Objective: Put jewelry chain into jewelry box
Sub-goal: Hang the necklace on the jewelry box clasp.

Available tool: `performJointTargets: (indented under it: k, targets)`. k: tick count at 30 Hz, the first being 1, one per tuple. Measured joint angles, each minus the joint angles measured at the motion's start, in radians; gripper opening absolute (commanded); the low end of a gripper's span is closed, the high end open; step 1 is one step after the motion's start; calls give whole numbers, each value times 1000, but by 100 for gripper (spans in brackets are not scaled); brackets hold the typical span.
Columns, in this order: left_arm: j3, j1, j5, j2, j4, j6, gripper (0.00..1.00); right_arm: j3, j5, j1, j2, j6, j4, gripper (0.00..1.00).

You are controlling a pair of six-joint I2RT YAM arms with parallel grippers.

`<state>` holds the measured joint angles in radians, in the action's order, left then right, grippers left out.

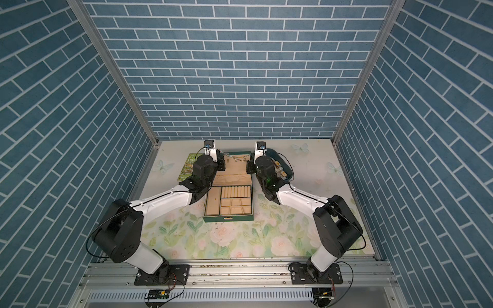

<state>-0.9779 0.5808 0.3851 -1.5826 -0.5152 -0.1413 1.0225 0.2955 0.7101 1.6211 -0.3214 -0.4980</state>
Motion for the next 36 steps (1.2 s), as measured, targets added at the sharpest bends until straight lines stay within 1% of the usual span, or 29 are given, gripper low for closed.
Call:
performJointTargets:
  k: [11,36]
  targets:
    - [-6,-3,-1,-1,-12,0,0,1,8,0,19,-40,-23,0]
    - [-32,-15,-5,-53,-29,0,0,13,26,0,47,-50,-64,0]
